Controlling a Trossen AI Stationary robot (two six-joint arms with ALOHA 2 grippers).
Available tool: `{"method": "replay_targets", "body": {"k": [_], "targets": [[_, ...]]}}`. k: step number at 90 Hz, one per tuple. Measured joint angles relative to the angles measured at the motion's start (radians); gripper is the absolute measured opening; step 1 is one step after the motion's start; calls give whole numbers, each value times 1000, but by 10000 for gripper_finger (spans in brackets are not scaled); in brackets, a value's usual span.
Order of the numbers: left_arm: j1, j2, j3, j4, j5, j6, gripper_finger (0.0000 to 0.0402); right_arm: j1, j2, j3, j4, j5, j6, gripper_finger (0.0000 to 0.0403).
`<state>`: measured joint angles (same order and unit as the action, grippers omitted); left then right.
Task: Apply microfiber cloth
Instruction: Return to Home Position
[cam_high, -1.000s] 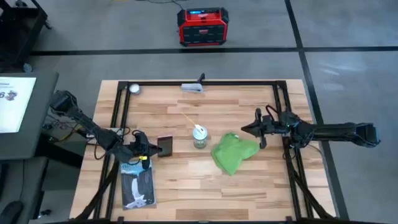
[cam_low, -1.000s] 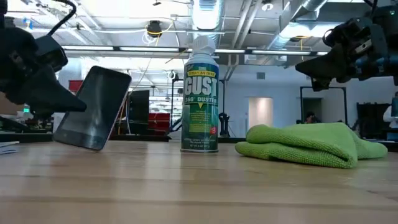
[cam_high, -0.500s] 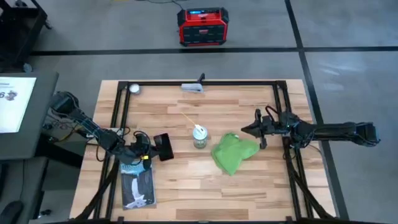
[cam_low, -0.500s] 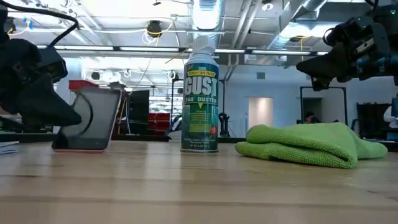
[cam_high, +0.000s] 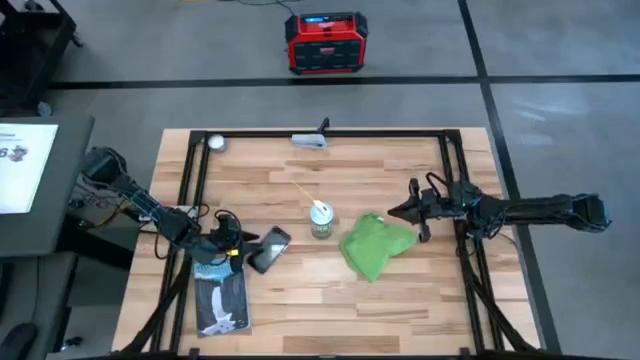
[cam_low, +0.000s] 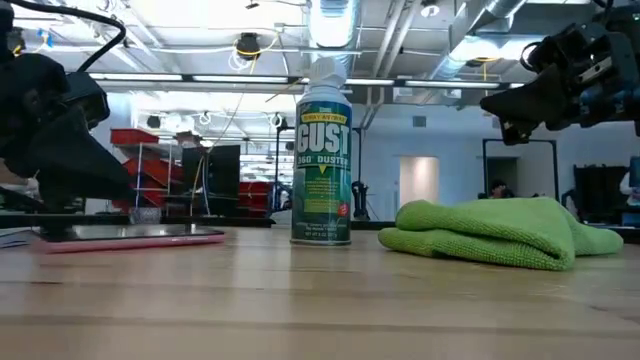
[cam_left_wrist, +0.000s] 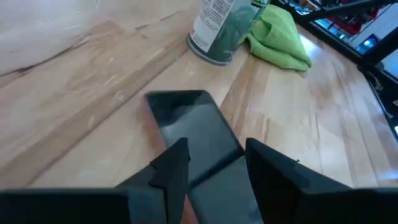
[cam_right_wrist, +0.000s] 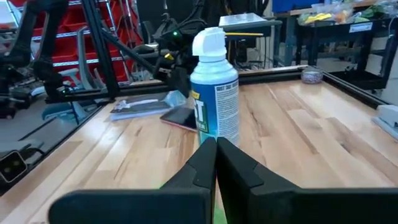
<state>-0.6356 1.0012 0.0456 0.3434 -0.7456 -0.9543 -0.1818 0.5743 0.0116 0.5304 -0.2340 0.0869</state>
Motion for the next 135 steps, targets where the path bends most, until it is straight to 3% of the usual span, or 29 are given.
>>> {"method": "replay_targets", "body": {"k": [11, 40, 69, 85, 93, 109, 135], "targets": [[19, 0, 0, -19, -2, 35, 137, 0, 0, 0, -3, 0, 3, 0], [27, -54, 26, 47, -8, 499, 108, -11, -47, 21, -103, -1, -84, 0], [27, -390, 26, -200, -33, 665, 42, -45, -388, 98, -526, 31, -138, 0], [28, -564, 10, -259, -15, 771, 19, -45, -572, 101, -670, 81, -139, 0], [36, -635, -11, -256, 19, 821, 12, -45, -565, 92, -682, 89, -136, 0], [110, -731, -32, -267, 98, 871, 4, -58, -538, 24, -546, 111, -123, 0], [356, -739, -35, -278, 356, 945, 0, -83, -493, -3, -484, 108, -97, 0]]}}
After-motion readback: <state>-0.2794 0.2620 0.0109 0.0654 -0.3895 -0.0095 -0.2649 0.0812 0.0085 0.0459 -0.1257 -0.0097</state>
